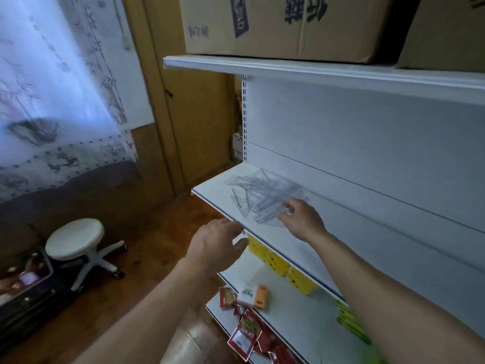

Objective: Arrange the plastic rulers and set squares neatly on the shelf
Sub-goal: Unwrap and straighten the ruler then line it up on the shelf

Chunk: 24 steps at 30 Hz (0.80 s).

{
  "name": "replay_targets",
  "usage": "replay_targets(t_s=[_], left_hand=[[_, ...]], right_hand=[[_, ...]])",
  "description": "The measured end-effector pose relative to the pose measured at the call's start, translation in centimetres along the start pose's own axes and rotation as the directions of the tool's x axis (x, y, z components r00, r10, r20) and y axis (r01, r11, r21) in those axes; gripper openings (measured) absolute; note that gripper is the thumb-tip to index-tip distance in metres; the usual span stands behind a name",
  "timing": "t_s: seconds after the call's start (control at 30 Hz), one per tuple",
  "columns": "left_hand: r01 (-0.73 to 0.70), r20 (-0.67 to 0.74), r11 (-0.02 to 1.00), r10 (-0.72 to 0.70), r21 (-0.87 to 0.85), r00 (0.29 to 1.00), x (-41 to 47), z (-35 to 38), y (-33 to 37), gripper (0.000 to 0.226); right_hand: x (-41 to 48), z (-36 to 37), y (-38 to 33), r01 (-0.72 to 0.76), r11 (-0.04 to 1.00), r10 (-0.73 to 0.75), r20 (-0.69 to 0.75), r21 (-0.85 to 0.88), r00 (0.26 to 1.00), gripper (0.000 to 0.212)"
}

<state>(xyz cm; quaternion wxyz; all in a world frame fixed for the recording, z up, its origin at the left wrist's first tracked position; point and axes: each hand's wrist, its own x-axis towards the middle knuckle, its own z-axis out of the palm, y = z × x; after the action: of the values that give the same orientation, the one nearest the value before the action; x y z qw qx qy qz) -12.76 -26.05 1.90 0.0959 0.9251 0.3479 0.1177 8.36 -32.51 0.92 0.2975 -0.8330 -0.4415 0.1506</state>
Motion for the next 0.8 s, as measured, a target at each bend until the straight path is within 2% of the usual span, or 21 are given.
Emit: replay_targets(t_s=[0.1, 0.23, 0.33, 0.57, 0.67, 0.8], left_hand=[[0.007, 0.034, 1.0, -0.007, 0.001, 0.999, 4.7, -0.1, -1.7, 0.041], [-0.016, 0.012, 1.0, 0.016, -0.017, 1.0, 9.9, 0.5, -3.8, 0.041], [-0.032, 0.066, 0.998, 0.035, -0.051, 0.997, 12.2, 1.3, -4.9, 0.041], [-0.136, 0.115, 0.981, 0.152, -0.138, 0.982, 17.9, 2.0, -8.0, 0.041], [-0.152, 0.165, 0.972, 0.182, -0.181, 0.969, 20.2, 2.2, -9.1, 0.04], [-0.207, 0.184, 0.947, 0.256, -0.247, 0.949, 22.9, 2.4, -10.0, 0.039]], right_hand=[[4.9, 0.9, -0.4, -0.028, 1.0, 0.028, 0.006, 0.002, 1.0, 0.049], [10.4, 2.2, -0.2, -0.075, 0.996, 0.075, -0.004, -0.039, 0.997, 0.049], [12.3, 3.4, 0.4, -0.103, 0.991, 0.106, 0.029, -0.081, 0.994, 0.054], [16.0, 5.8, 1.8, -0.149, 0.926, 0.182, 0.063, -0.348, 0.981, 0.055], [15.8, 6.8, 1.9, -0.12, 0.898, 0.133, 0.001, -0.424, 0.991, 0.048], [15.1, 7.1, 1.1, -0.086, 0.916, 0.029, -0.151, -0.391, 0.988, 0.027]])
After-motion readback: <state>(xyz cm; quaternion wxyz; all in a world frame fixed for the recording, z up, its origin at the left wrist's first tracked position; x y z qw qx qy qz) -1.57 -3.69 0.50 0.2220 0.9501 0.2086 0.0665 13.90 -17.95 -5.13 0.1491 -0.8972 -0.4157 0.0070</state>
